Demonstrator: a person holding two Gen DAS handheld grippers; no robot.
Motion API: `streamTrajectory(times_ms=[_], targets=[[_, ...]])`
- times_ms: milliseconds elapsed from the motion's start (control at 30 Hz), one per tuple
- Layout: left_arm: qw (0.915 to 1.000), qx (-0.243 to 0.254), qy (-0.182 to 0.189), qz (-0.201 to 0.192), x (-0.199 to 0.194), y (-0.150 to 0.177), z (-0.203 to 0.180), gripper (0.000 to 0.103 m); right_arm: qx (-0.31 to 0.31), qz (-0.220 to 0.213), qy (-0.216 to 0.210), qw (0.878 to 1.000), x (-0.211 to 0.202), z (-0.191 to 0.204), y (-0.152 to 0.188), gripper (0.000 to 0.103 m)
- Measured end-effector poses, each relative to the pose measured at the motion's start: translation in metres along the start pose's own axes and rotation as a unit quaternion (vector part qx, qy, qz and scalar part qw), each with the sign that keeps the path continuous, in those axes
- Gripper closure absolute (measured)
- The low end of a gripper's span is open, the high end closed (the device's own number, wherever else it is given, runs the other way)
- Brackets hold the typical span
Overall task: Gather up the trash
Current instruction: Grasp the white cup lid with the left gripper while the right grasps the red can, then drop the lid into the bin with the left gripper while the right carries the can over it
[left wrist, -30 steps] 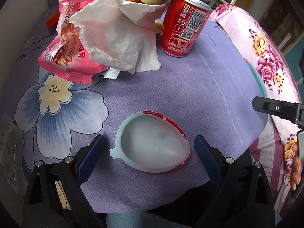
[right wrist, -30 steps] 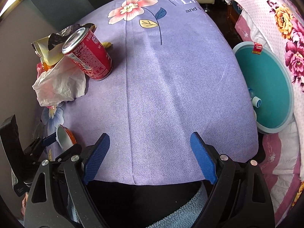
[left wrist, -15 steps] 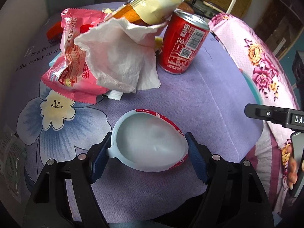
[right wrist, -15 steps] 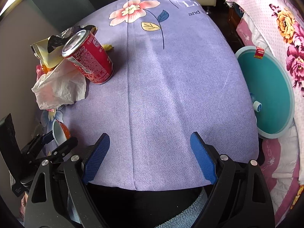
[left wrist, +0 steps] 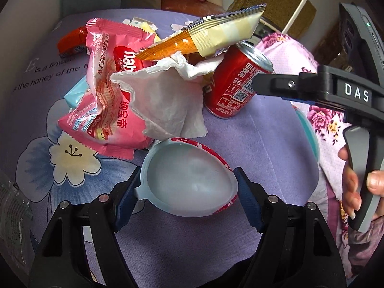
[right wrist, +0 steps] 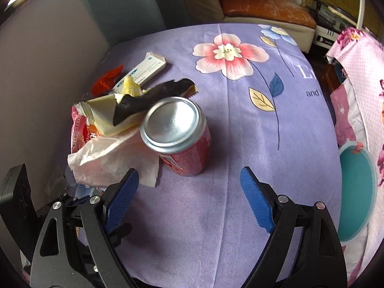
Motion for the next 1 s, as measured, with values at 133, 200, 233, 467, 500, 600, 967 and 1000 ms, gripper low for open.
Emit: streamTrajectory(times_ms=[133, 200, 233, 467, 500, 600, 967, 1000], targets=[[1.0000, -0.004, 0.004, -0.002, -0.002, -0.002, 0.005, 0.027, -0.031, -0.004, 0.019, 0.999, 0.011, 0.007, -0.016, 0.021], [1.0000, -0.006, 0.005, 0.000, -0.002, -0.003, 0.007, 0.027, -0.043, -0.003, 0.026, 0.999, 0.015, 0.006, -0.019, 0.031], [1.0000, -0.007, 0.006, 0.001, -0.001, -0.003, 0.007, 0.027, -0.048, 0.001, 0.030, 0.998, 0.017, 0.006, -0.019, 0.045], [1.0000, -0.002, 0.006, 0.007, -0.001, -0.004, -0.003, 0.027, -0.045, -0.015, 0.026, 0.999, -0.005, 0.002, -0.007, 0.045], [1.0000, 0.001, 0.006, 0.007, -0.001, -0.005, -0.007, 0.027, -0.037, -0.020, 0.024, 0.999, -0.011, -0.002, -0.004, 0.045], [0.9999, 0.009, 0.010, 0.009, -0.002, -0.006, -0.014, 0.027, -0.015, -0.036, 0.024, 0.999, -0.031, -0.017, 0.006, 0.045], [0.9967, 0.080, 0.013, 0.004, -0.012, 0.001, -0.077, 0.027, 0.077, -0.102, 0.042, 0.991, -0.104, -0.092, 0.049, 0.045], [0.9961, 0.087, 0.013, 0.002, -0.013, 0.000, -0.084, 0.027, 0.083, -0.108, 0.042, 0.990, -0.110, -0.098, 0.051, 0.045]])
Point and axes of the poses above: each gripper's, at about its wrist camera, not at the fingertips, and x roughly the way its jaws point, z to its left, y to its underside, the point moved 8 cm from there along x, roughly the way its jaws point, and after that the axes turned 15 degrees about -y, right-handed, at the moved point
